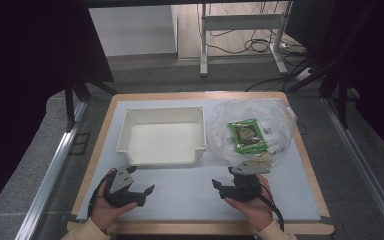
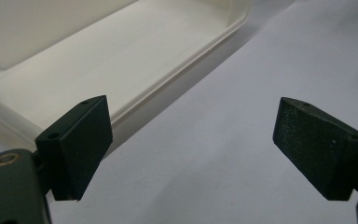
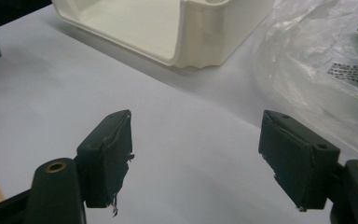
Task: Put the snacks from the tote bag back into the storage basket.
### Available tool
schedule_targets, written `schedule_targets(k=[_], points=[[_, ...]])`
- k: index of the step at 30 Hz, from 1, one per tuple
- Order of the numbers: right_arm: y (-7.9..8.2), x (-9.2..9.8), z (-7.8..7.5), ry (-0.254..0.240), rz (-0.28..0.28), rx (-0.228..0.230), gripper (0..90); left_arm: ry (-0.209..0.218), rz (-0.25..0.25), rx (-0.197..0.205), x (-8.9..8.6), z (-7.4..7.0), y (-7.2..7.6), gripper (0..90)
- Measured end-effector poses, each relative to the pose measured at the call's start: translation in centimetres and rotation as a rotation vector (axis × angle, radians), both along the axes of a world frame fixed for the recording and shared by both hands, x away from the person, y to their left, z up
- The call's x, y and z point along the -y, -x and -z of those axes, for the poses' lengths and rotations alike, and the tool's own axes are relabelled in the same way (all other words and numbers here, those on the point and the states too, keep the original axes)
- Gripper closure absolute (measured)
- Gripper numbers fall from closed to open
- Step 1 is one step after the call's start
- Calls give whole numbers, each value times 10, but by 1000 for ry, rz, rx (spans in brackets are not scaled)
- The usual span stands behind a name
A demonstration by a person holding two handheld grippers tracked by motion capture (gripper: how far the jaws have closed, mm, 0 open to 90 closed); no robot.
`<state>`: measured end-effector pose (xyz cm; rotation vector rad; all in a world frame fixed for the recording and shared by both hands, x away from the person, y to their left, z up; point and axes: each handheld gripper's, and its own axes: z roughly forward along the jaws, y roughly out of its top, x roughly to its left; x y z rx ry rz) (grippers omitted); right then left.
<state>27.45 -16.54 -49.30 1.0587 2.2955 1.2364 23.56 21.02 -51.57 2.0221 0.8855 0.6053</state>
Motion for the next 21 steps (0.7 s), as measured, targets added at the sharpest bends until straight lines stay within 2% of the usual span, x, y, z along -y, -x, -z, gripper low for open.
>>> schedule_targets(k=[4,8,14,18,21], points=[[-2,0,2,17,12,2,259,1,5,1,-1,1,1,118],[-4,-1,5,27,31,-15,260,-11,11,13,-3,4,3,115],[-4,-1,3,13,36,-19,269,-2,12,15,-3,3,3,115],[-4,2,1,11,38,-9,281,-23,23,9,-1,5,2,115],[-5,3,0,9,42,-1,281,-23,22,9,-1,6,2,115]])
